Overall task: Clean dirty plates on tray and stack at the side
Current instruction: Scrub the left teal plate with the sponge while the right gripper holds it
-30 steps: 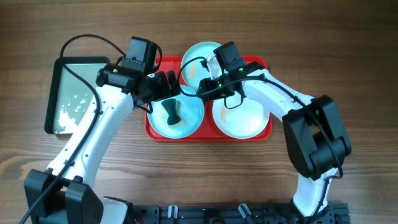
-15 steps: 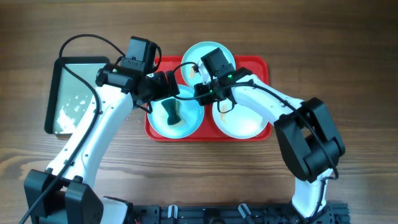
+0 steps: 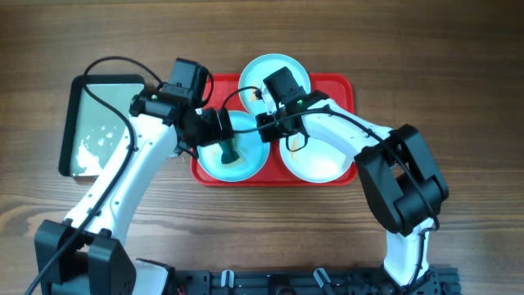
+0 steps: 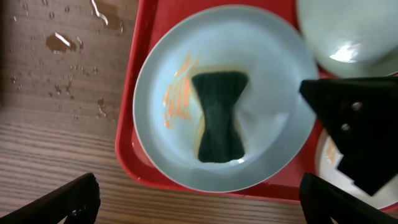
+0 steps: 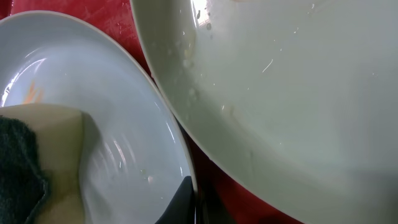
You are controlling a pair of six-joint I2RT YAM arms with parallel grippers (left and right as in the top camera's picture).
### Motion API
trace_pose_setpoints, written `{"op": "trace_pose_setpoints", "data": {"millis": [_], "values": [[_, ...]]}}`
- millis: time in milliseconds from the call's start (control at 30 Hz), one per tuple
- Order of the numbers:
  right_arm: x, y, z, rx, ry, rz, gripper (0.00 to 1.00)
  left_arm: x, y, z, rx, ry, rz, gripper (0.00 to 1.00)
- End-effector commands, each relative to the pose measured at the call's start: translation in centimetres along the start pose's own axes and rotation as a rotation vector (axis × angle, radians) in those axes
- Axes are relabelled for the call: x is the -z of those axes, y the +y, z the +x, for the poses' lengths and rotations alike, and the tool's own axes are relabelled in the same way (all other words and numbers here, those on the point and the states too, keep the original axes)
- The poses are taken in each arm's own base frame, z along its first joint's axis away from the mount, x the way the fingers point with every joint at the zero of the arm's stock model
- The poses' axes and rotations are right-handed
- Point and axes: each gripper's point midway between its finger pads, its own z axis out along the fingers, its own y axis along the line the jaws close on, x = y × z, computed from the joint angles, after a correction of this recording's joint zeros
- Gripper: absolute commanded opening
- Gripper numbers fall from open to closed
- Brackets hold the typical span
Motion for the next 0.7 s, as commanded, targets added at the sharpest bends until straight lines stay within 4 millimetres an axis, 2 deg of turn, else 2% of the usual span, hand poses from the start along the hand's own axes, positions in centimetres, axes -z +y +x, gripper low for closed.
{"op": "trace_pose_setpoints", "data": {"millis": [0,167,267,333,367,400,433,500,667], "values": [[-0.9,-0.5,1.0,-0.01,0.031,0.011,0.04,-1.2,0.9,1.2,0.0,0.031,-0.02,1.0],[-0.9,-0.5,1.0,-0.009,0.032,0.009,0.04,-3.0,-0.4,1.3,-0.004,0.021,0.073,1.0],[-0.9,-0.3,1.0,-0.009,0.035,-0.001,0.04,-4.8,-0.9,1.2,-0.003,-0.013,0.122,1.0],[-0.9,-0.3,1.0,-0.009,0.033,-0.001,0.04,-5.6,-1.4,1.3,-0.007,-0.021,0.165,0.84],[-0.9,-0.4,1.0,-0.011,0.033,-0.001,0.04,-5.9,-1.4,1.2,-0.008,-0.027,0.168,0.65],[-0.9,-0.4,1.0,-0.01,0.032,-0.001,0.04,-6.2,-1.5,1.1,-0.009,-0.033,0.171,0.52],[-0.9,-0.3,0.9,-0.01,0.031,-0.001,0.04,-6.5,-1.6,0.8,-0.006,-0.042,0.176,0.47],[-0.9,-0.3,0.9,-0.01,0.029,-0.002,0.04,-7.3,-2.0,0.1,0.035,-0.054,0.187,0.46],[-0.9,-0.3,0.9,-0.01,0.03,-0.002,0.04,-9.3,-2.0,-0.2,0.071,-0.035,0.179,0.49]]}}
